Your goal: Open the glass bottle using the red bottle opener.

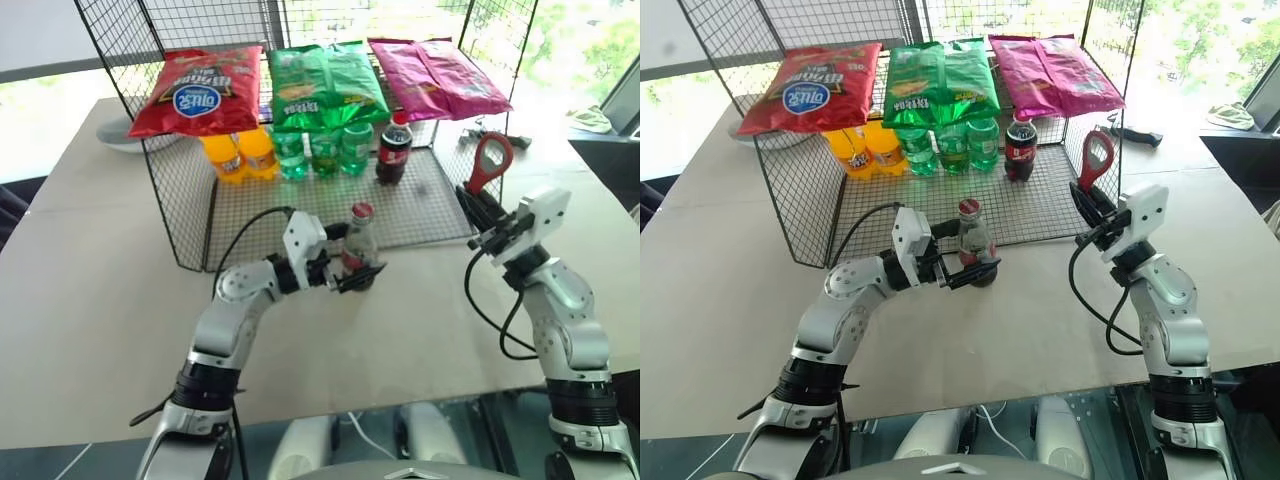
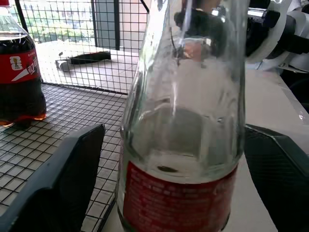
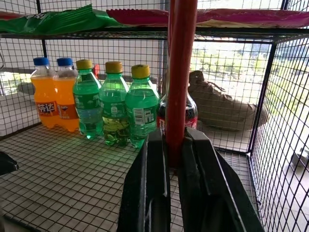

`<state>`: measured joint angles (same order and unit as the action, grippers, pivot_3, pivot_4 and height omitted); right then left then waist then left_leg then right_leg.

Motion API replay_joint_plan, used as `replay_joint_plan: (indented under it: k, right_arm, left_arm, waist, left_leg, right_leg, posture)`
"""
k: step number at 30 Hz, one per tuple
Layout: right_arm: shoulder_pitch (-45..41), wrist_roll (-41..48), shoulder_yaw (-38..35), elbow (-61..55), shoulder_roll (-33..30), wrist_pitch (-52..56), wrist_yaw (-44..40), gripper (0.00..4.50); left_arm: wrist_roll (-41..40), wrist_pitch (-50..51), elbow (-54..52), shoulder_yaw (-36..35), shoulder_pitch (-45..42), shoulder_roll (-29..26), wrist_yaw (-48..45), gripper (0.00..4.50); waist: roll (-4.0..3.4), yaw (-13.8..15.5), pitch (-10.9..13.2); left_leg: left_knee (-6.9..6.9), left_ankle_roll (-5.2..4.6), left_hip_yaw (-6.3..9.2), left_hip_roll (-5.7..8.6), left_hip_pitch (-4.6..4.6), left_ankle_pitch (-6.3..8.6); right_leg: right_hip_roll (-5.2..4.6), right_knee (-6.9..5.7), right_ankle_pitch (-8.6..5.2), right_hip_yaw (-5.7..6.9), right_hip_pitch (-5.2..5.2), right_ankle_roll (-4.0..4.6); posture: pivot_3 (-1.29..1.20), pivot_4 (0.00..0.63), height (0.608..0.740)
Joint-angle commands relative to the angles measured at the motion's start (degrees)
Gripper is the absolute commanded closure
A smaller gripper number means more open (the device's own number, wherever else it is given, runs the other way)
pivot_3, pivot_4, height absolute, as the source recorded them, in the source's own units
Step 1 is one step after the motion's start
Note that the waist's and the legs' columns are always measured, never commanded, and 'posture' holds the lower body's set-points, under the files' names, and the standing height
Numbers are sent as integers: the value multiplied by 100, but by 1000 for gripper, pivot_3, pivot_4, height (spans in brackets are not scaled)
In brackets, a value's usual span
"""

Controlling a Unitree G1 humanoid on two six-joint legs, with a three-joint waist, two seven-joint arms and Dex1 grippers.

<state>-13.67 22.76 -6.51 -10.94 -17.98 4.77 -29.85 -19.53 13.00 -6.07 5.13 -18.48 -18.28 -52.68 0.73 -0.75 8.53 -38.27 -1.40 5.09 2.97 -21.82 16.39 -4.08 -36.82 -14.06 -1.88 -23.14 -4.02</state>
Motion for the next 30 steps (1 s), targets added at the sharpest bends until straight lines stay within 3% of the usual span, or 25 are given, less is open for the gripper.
replay_joint_plan:
  k: [1,6,30]
  right_arm:
    - [-17,49,-17,-240,-32,-47,-54,4500]
    - [-52,34,14,-177,-12,-63,-79,4500]
    - [-48,-13,105,-151,48,-74,-90,4500]
  left_arm:
    - [-186,-140,-125,-84,-46,57,36,47]
    - [-496,-217,-323,-221,-146,203,86,47]
    - [-344,-884,54,2,-157,243,-47,47]
  waist:
    - [0,0,0]
    - [0,0,0]
    - [0,0,0]
  left_leg:
    - [0,0,0,0,0,0]
    - [0,0,0,0,0,0]
    - [0,0,0,0,0,0]
  right_leg:
    - [0,0,0,0,0,0]
    - [0,0,0,0,0,0]
    - [1,0,0,0,0,0]
  posture:
    - [0,150,740]
    - [0,150,740]
    - [0,150,740]
